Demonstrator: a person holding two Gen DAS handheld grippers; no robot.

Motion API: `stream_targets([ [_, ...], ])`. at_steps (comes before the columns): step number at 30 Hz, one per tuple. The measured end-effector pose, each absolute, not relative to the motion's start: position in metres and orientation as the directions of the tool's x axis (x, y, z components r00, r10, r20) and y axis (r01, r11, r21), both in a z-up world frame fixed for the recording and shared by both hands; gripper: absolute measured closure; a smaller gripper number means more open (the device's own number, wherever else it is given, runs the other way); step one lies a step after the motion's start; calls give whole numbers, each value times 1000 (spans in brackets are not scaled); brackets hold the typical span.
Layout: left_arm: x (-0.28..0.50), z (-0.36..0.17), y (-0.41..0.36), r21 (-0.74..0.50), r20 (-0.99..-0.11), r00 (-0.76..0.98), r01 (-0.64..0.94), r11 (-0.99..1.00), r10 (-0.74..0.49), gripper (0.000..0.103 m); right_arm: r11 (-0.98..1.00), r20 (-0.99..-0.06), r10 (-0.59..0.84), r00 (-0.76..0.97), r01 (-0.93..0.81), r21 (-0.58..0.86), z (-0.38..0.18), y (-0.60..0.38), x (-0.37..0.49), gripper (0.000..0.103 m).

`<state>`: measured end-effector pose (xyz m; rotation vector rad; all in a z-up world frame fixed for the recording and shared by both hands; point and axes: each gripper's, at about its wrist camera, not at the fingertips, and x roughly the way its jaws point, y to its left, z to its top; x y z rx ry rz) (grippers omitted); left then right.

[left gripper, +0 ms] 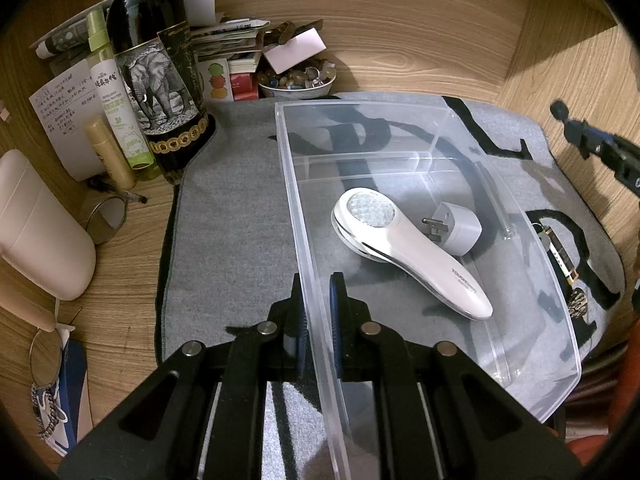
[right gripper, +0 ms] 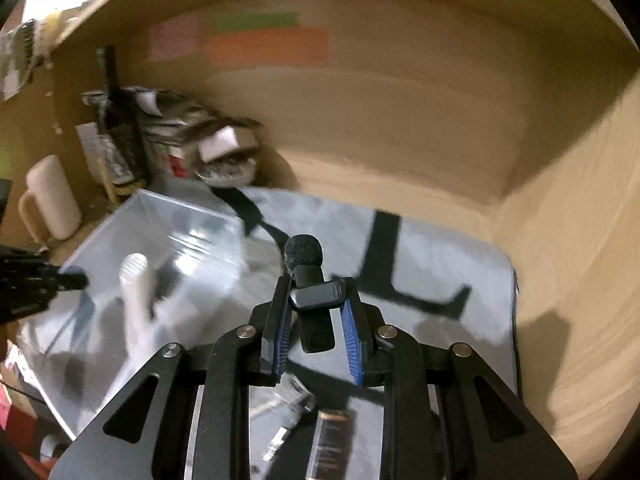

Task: Organize rigid objects
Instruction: 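Carry the black microphone into the clear box and open the right gripper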

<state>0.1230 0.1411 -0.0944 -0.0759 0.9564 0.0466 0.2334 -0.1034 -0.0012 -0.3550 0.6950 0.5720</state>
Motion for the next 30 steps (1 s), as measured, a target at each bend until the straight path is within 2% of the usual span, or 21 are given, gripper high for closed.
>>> stream_targets([
  [12, 123, -94, 141, -46, -817, 576, -76, 996, 6, 93, 687, -669, 477, 571, -716, -121, 4, -44, 214, 81],
  [30, 126, -94, 136, -47, -814, 580, -74, 996, 5, 93, 568, -821, 414, 392, -817, -104, -55, 25, 217, 81],
])
